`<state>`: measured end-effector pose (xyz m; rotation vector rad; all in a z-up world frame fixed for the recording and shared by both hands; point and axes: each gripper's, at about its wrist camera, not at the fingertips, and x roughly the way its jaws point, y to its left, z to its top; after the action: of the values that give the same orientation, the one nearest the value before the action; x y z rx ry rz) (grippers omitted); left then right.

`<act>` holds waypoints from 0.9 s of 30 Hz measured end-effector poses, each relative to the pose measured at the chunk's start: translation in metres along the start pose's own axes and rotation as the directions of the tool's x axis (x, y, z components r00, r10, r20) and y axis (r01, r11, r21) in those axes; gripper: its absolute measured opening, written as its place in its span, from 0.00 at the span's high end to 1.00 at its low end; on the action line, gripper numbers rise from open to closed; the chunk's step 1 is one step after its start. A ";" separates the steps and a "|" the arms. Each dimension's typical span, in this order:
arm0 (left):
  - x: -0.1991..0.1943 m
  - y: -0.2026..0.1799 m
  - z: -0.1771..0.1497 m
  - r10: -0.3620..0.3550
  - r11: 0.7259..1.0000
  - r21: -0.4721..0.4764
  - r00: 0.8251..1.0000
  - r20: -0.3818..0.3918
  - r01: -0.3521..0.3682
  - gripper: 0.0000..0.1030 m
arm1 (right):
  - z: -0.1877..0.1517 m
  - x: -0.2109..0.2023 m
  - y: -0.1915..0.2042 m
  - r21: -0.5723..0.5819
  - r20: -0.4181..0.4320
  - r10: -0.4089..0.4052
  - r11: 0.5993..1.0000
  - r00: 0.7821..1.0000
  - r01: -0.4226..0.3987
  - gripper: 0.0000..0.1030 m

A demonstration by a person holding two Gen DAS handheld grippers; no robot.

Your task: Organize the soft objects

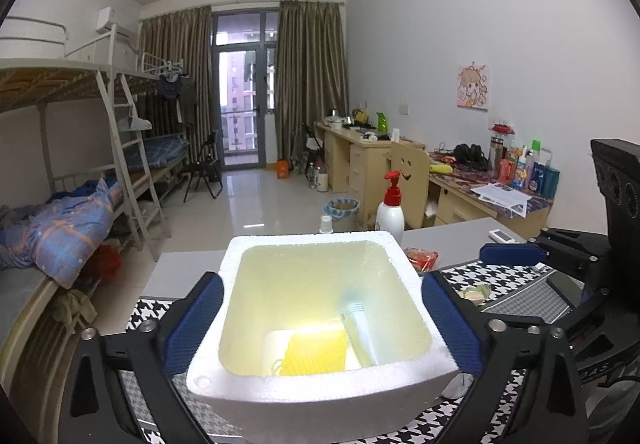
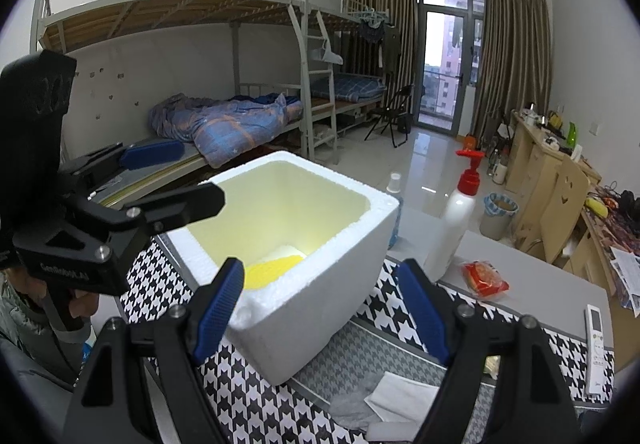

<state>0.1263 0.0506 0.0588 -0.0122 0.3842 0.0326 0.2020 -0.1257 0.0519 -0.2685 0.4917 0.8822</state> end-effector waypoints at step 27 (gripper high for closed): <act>-0.030 -0.034 -0.018 0.008 1.000 0.006 0.996 0.092 -0.008 0.01 | -0.031 -0.039 -0.014 0.041 0.125 -0.119 0.993 0.985 0.115 0.13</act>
<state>0.0930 0.0151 0.0534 -0.0031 0.2921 0.0396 0.1828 -0.1740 0.0457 -0.2072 0.3675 0.7703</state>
